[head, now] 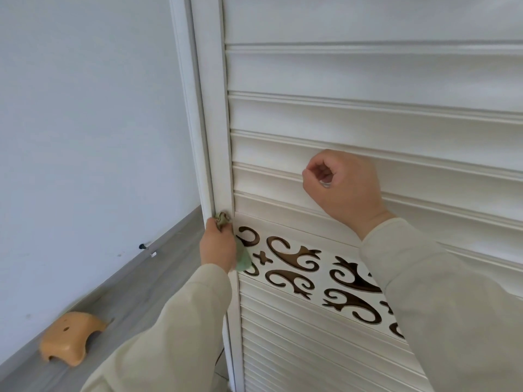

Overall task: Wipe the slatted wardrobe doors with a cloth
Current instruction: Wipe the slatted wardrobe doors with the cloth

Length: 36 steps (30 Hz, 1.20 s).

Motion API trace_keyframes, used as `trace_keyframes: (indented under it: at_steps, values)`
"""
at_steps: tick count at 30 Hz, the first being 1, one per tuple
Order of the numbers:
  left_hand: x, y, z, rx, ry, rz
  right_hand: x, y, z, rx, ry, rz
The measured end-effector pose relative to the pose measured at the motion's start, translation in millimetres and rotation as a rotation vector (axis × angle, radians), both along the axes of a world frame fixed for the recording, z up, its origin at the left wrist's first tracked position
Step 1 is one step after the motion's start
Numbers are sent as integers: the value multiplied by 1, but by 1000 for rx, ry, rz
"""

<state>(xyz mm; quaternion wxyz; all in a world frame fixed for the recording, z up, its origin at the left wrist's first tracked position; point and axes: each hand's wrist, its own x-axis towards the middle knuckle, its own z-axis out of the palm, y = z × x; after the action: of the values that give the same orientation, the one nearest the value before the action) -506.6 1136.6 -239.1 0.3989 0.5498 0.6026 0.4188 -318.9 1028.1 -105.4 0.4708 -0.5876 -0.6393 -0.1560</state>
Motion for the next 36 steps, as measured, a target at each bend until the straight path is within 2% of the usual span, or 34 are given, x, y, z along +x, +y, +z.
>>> trace_keyframes:
  at_steps: [6, 9, 11, 13, 15, 17, 18, 21, 23, 25, 27, 29, 32, 34, 36]
  values:
    - [15, 6, 96, 465, -233, 15, 3, 0, 0, -28, -5, 20]
    - [30, 1, 95, 525, -260, 29, 5, 1, 1, -28, -16, 28]
    - [47, -14, 71, 503, -228, -15, 6, 2, 1, -18, -20, 32]
    - [63, -32, 46, 476, -162, -186, 6, 3, 0, -9, -33, 41]
    - [72, -46, 31, 521, 6, -420, 6, 3, 0, 0, -38, 49]
    - [70, -50, 35, 615, 140, -518, 6, 3, 0, 6, -49, 42]
    - [65, -49, 46, 632, 115, -469, 6, 2, -1, 5, -52, 40]
    - [43, -35, 106, 679, -237, -122, 0, -1, 1, -9, -31, -2]
    - [24, -11, 147, 764, -270, 73, -5, 2, 9, -59, 2, -114]
    - [11, 13, 167, 737, -173, 149, -10, 7, 20, -141, 82, -203]
    - [9, 28, 151, 583, -74, 176, -11, 13, 28, -216, 173, -211]
    - [8, 21, 105, 400, -7, 144, -10, 11, 35, -274, 252, -169]
    - [-4, 0, 42, 118, 116, -21, -12, 7, 41, -329, 310, -129]
    - [-11, 2, 43, 71, 63, -78, -17, 5, 49, -378, 357, -121]
    - [-11, 11, 73, 163, -26, -63, -20, 6, 64, -526, 477, -106]
